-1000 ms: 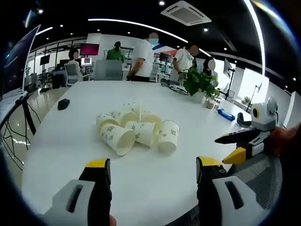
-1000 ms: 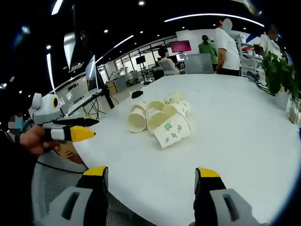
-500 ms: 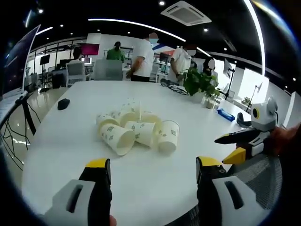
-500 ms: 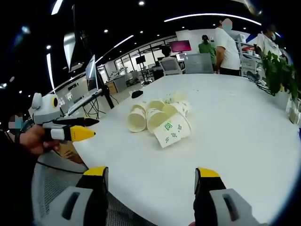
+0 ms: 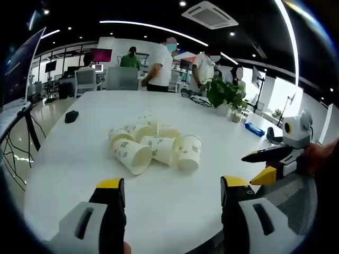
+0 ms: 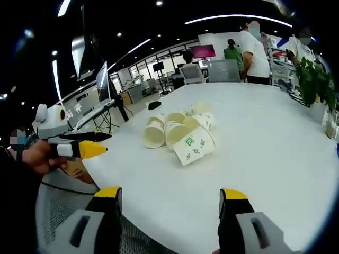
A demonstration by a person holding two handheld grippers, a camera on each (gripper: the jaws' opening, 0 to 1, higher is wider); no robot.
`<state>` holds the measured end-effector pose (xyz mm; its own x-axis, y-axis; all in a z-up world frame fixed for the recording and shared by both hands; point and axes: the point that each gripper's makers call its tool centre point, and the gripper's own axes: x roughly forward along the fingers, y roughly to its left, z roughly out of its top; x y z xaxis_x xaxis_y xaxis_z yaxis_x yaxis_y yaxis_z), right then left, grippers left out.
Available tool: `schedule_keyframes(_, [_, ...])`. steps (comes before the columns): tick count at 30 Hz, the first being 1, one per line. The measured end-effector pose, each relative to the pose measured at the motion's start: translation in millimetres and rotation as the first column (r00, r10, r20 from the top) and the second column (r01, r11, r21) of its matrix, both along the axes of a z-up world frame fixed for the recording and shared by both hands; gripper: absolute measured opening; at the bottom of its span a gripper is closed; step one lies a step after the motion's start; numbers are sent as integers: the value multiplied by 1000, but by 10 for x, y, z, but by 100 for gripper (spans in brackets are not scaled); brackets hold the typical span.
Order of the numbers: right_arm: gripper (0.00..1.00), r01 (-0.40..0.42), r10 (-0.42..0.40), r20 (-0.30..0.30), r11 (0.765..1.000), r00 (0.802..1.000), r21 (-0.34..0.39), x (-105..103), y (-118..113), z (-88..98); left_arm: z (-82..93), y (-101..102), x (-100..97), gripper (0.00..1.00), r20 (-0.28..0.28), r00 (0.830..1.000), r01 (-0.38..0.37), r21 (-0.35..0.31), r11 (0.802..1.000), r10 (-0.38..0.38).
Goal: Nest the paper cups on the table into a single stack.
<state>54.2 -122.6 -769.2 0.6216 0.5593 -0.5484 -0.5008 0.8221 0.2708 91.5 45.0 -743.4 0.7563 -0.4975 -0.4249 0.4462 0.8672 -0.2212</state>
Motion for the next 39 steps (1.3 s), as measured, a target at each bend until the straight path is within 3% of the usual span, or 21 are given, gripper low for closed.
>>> schedule_keyframes(39, [74, -35, 35, -23, 999, 999, 0, -35, 62, -49, -5, -4, 2, 72, 0, 1000, 4, -6, 1000, -4])
